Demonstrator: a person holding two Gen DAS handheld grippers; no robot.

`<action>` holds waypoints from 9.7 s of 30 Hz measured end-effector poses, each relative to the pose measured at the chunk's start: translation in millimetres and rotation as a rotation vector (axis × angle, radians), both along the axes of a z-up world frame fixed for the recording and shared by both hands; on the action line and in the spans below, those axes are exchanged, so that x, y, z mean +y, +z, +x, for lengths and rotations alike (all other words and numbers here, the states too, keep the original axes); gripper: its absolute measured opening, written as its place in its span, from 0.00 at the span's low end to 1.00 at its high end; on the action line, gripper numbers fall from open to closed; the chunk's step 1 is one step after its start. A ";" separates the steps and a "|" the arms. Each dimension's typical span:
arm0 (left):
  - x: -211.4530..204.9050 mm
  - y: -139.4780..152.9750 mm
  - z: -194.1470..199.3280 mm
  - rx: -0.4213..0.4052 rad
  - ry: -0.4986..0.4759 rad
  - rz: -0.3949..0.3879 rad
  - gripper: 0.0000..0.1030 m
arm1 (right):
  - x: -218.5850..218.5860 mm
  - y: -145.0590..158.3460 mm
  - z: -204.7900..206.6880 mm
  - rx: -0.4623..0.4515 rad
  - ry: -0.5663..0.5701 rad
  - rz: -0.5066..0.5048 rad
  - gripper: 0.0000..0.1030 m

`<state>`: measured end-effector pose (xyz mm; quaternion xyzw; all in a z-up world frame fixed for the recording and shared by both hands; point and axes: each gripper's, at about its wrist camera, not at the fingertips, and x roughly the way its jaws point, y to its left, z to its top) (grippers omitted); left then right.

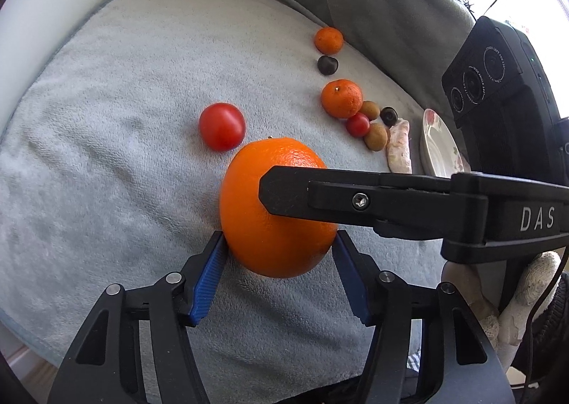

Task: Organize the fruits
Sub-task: 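Carry the orange with the right gripper into the floral bowl and release, then grasp the red cherry tomato with the left gripper while the right gripper approaches the brown fruit, then lift the tomato with the left gripper while the right gripper grasps the small brown fruit, then lower both held fruits into the bowl and open both grippers, then withdraw both grippers from the bowl toward the remaining fruits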

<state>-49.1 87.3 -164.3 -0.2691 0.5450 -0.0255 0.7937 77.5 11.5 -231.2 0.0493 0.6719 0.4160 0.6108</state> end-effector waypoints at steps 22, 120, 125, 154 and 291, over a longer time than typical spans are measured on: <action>-91.4 22.3 66.3 -0.078 -0.234 0.018 0.59 | -112.6 44.6 27.7 -0.077 -0.242 0.013 0.63; -43.8 19.6 61.0 -0.067 -0.072 0.173 0.58 | -150.1 106.0 51.0 -0.580 -0.193 -0.298 0.86; -25.1 15.2 53.0 -0.053 -0.012 0.203 0.58 | -117.9 88.8 44.7 -0.567 -0.053 -0.297 0.73; 12.2 -18.1 73.4 0.015 0.048 0.157 0.39 | -53.3 15.3 65.6 -0.421 0.201 -0.347 0.34; -191.9 32.4 165.9 -0.168 -0.453 0.152 0.65 | -283.2 109.4 83.0 -0.556 -0.497 -0.308 0.78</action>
